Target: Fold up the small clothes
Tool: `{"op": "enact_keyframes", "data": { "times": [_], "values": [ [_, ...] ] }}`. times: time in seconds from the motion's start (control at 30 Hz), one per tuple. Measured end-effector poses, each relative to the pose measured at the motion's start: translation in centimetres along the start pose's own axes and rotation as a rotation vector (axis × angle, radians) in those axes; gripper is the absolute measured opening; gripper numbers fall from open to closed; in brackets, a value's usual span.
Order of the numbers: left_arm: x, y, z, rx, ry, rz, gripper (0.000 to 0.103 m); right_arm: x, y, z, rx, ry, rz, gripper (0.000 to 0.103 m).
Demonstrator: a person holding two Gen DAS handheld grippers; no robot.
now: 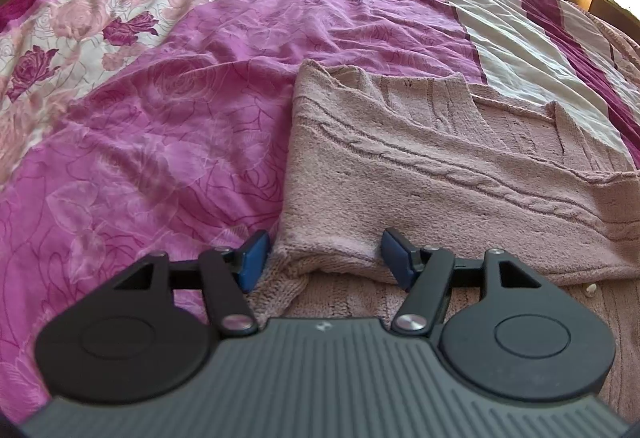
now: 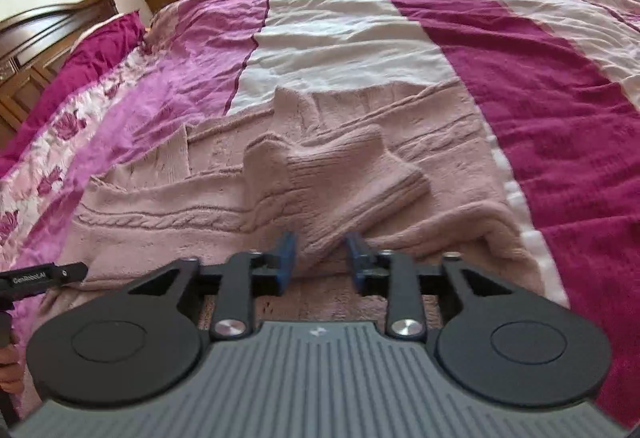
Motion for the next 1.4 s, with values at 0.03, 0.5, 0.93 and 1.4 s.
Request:
{"op": "enact_keyframes", "data": {
  "times": [0.03, 0.5, 0.93, 1.4],
  "values": [
    [0.0, 0.0, 0.0, 0.0, 0.001, 0.0, 0.065, 0.3, -0.5, -0.2, 0.0, 0.002, -0.019, 0.048],
    [0.0, 0.0, 0.0, 0.004, 0.002, 0.001, 0.066, 3.6, 3.5, -4.2, -0.062, 0.164, -0.01, 0.012],
    [0.0, 0.1, -0.1, 0.013, 0.006, -0.002, 0.066, 2.0, 0.8, -5.4, -0.125, 0.137, -0.042, 0.028],
    [0.0, 0.2, -0.1, 0.018, 0.013, -0.006, 0.068, 1.5, 1.5, -1.7, -0.084, -0.075, -0.064, 0.064]
  ]
}}
Point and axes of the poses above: each gripper's, at about its wrist camera, not at the fingertips, and y roughly the way its jaws point, z to its left, x to its top, the point moved 9 cm from there along y, roughly the way its jaws point, and after that the axes turned 3 degrees about z, right-handed, at the moved point
